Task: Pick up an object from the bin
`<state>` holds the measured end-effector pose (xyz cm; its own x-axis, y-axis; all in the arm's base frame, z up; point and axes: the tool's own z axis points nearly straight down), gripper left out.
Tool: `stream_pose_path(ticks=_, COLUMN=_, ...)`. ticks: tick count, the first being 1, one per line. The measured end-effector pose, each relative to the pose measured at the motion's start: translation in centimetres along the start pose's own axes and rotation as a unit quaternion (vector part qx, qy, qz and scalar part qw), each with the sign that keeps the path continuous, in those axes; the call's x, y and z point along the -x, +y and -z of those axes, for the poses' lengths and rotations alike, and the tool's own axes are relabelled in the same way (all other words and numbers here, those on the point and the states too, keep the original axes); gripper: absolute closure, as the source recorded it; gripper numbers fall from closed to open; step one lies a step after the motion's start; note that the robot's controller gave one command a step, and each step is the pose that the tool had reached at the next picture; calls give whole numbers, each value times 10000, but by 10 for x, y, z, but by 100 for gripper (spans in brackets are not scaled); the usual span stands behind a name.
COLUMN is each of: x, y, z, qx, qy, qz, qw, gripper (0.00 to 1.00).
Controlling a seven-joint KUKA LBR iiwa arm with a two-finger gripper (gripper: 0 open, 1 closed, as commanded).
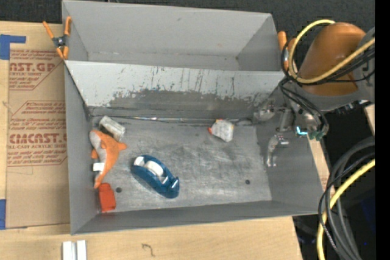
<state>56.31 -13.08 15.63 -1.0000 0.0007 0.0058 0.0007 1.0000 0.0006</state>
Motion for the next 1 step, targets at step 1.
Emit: stream_pose_path(ticks=1, x=2, y=1, z=5, qx=-7, qy=-38, qz=7, qw=10000, gripper=0)
